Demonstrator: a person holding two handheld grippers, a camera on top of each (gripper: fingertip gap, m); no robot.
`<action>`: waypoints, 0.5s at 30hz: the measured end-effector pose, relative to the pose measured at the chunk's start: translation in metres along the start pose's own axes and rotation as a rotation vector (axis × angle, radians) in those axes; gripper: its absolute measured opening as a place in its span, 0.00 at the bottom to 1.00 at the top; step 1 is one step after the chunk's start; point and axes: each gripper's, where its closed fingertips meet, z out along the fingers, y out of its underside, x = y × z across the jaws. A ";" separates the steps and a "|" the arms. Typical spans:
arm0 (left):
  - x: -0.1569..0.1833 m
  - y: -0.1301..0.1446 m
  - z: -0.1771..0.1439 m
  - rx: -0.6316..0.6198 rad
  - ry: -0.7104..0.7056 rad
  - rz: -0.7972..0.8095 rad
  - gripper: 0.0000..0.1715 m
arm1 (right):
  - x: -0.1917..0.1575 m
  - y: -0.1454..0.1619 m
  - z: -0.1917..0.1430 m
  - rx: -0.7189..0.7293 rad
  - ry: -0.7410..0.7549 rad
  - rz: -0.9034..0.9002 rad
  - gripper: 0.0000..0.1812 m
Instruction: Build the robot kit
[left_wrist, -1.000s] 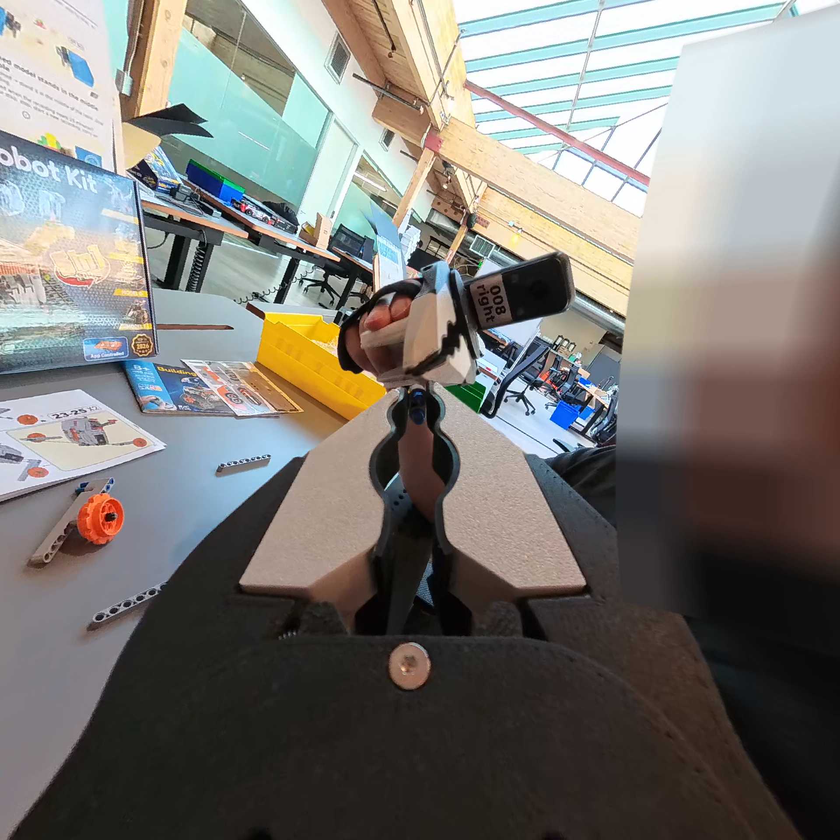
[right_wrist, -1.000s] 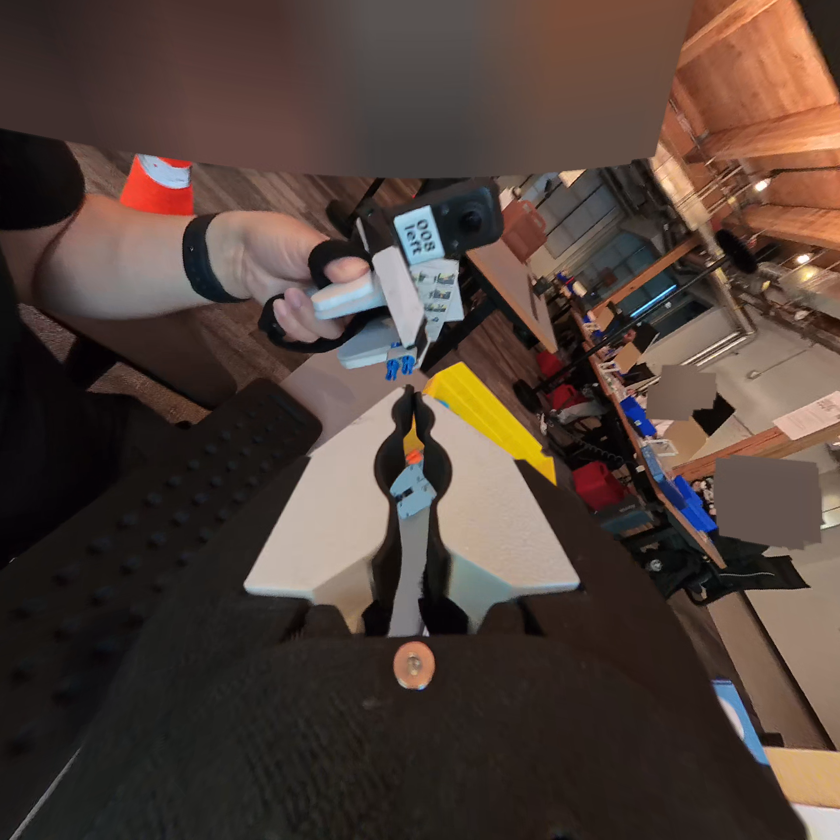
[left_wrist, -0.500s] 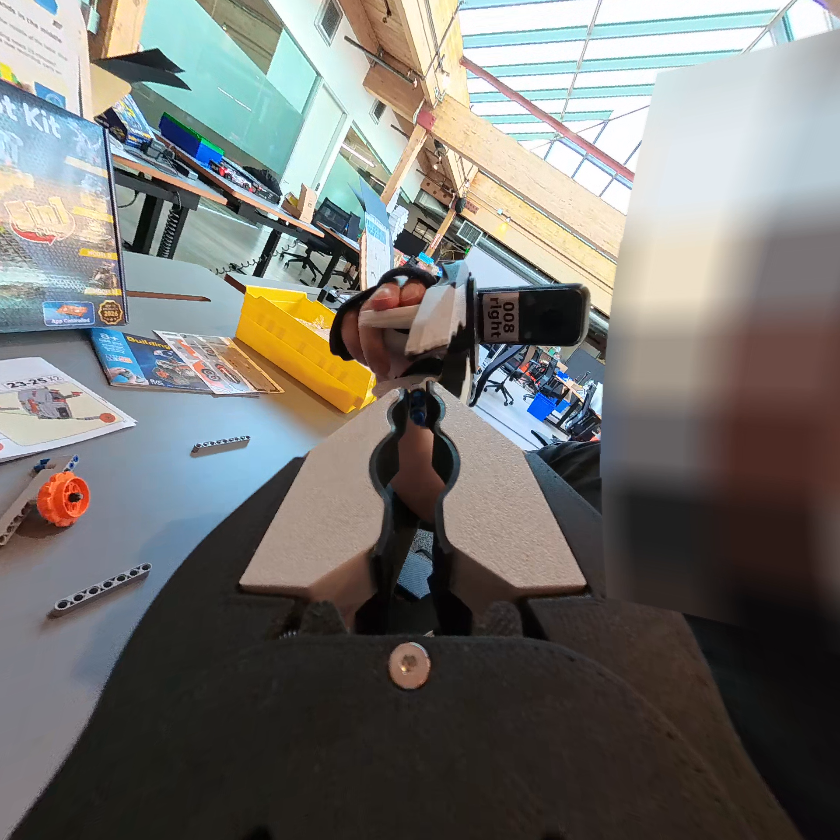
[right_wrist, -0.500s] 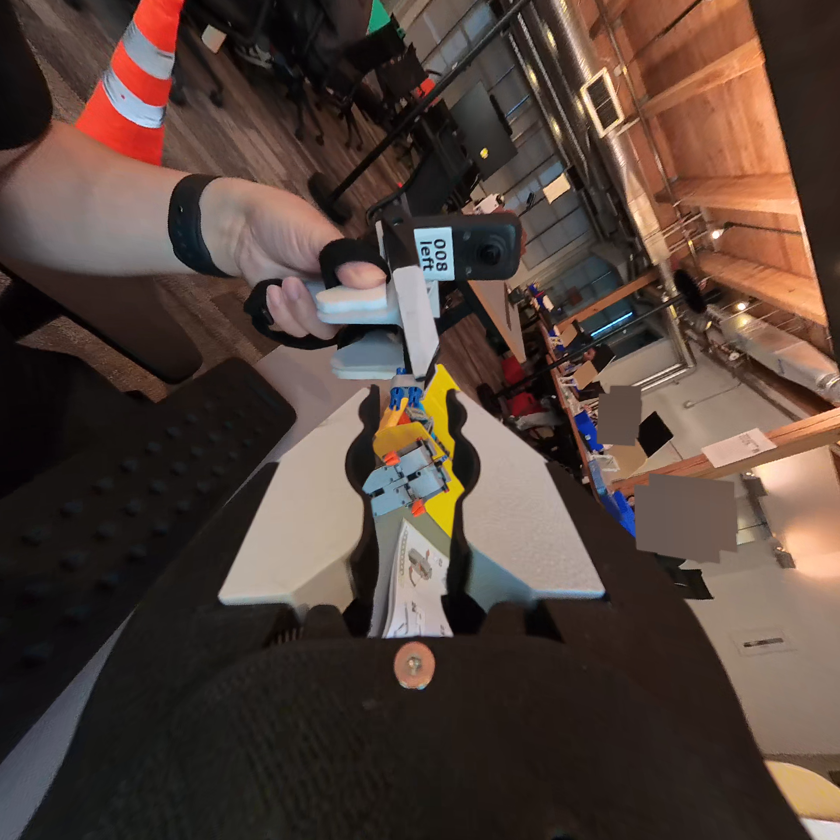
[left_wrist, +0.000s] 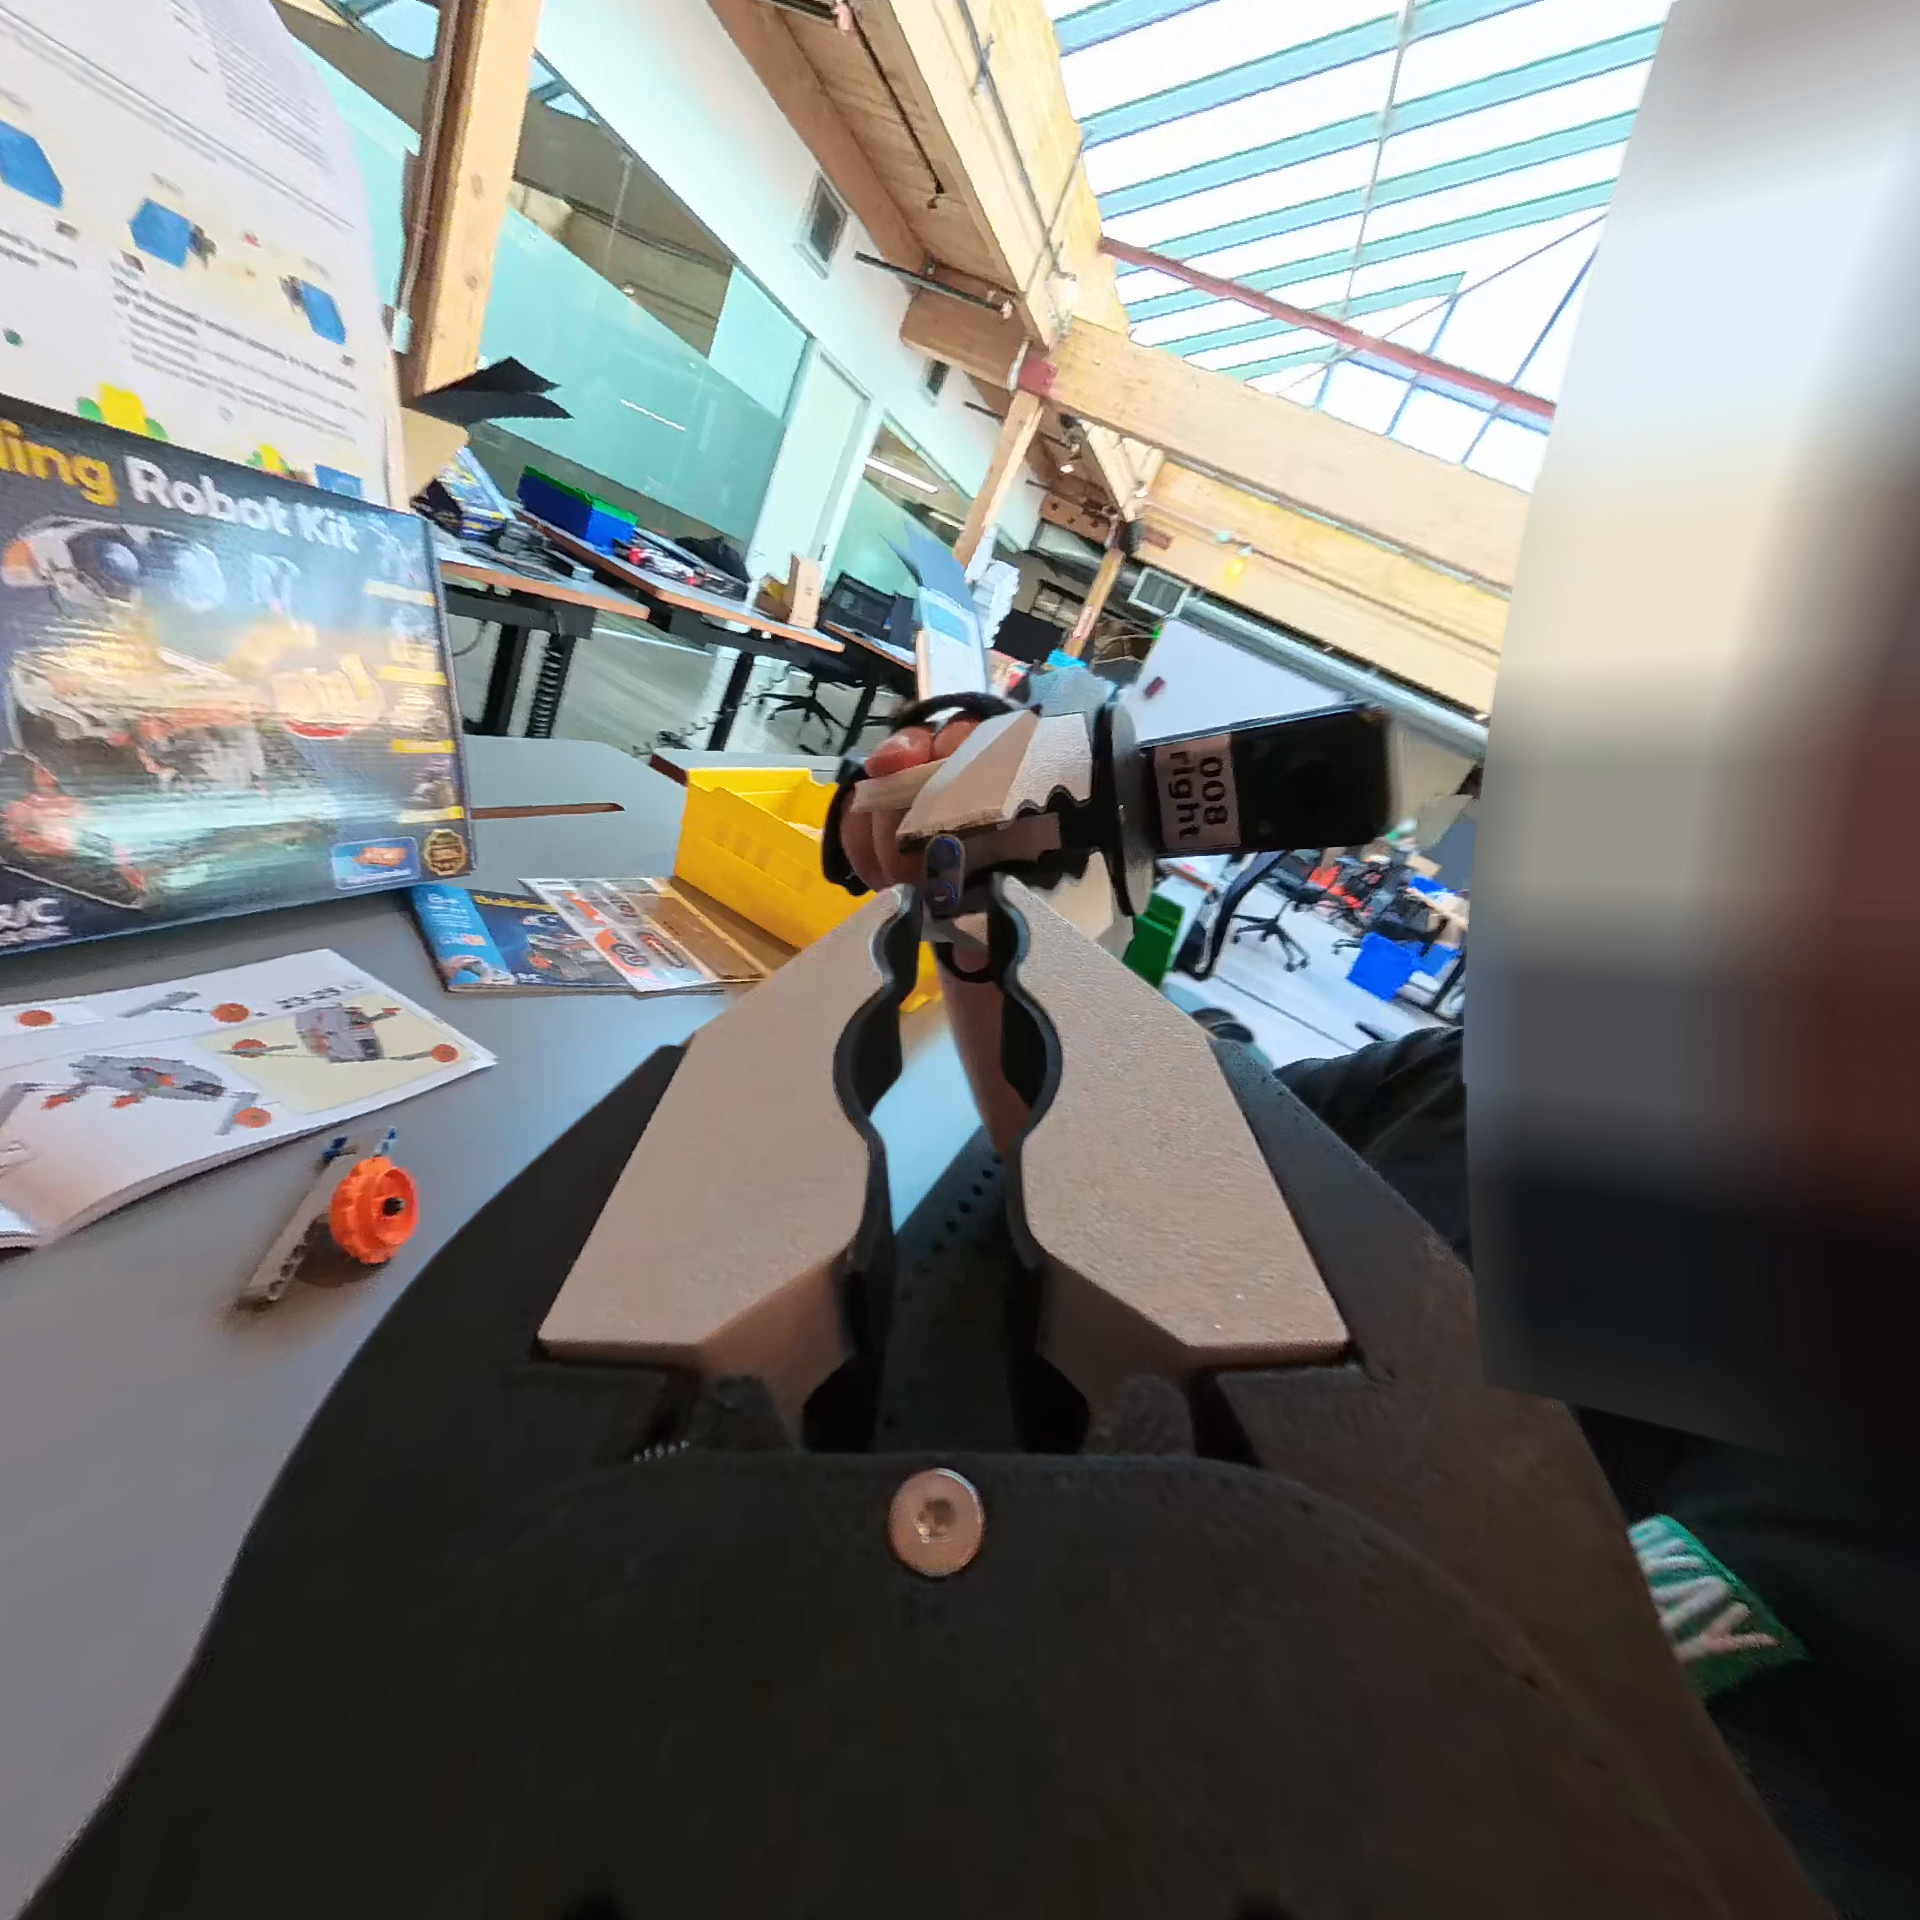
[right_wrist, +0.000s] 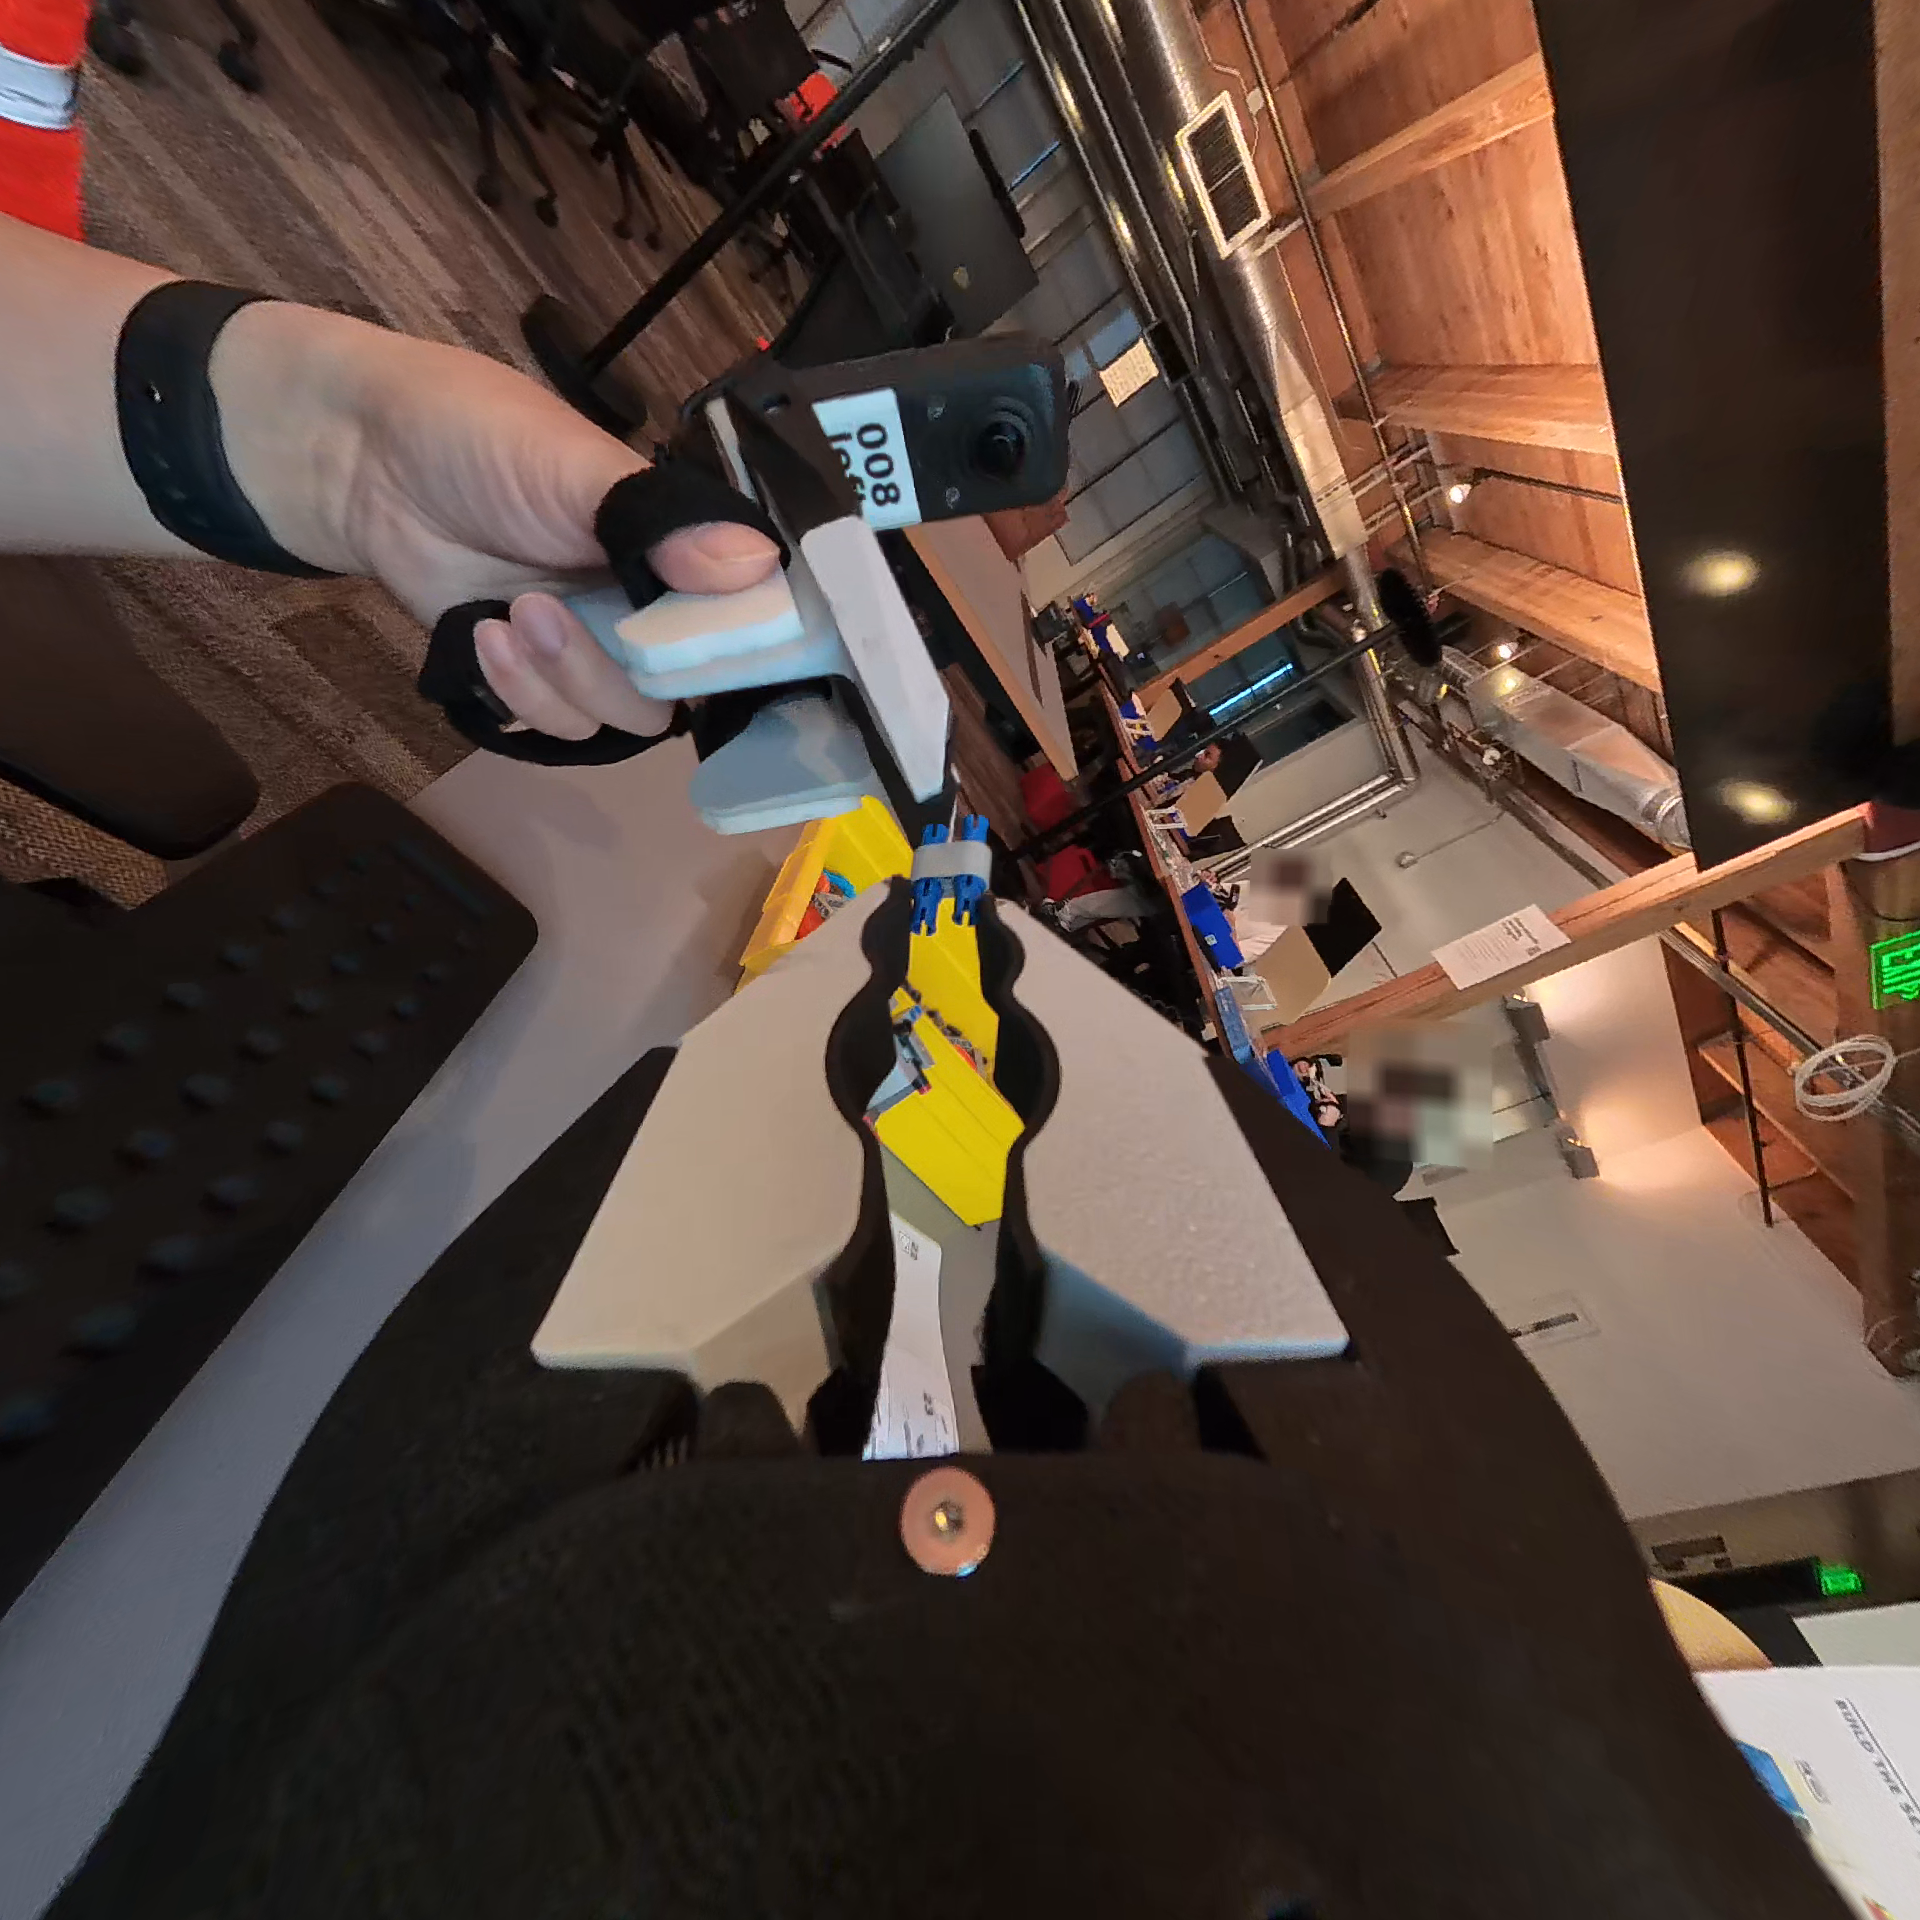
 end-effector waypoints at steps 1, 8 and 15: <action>-0.002 0.001 0.000 -0.005 -0.022 0.023 0.06 | -0.001 0.000 0.001 0.004 -0.007 0.007 0.05; -0.018 0.011 -0.004 -0.094 -0.168 0.186 0.01 | -0.011 0.016 0.007 -0.028 -0.099 0.128 0.06; -0.050 0.061 -0.009 -0.463 -0.314 0.264 0.01 | -0.042 0.048 0.005 -0.034 -0.388 0.460 0.11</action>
